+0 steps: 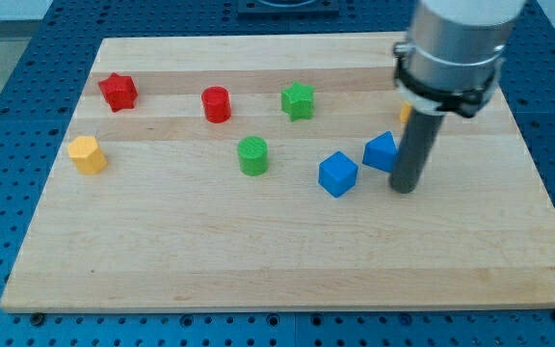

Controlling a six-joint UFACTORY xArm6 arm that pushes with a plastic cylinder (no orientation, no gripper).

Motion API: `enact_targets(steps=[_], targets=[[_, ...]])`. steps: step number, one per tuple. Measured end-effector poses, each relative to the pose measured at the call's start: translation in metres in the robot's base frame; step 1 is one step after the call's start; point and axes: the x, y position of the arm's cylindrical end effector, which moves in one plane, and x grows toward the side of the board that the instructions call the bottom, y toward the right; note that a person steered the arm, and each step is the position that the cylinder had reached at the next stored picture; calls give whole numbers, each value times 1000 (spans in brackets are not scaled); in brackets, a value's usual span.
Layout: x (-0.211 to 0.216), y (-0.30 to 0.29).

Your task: Place the triangle in between the cube and heart

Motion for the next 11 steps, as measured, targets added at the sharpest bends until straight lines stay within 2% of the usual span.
enact_targets(steps=[1, 2, 3, 5, 6, 7, 8, 10, 11], targets=[[-20, -32], [-67, -32], [-87, -32], [-18, -32], [-5, -12], [-14, 8], [-43, 24], [-107, 18], [-86, 21]])
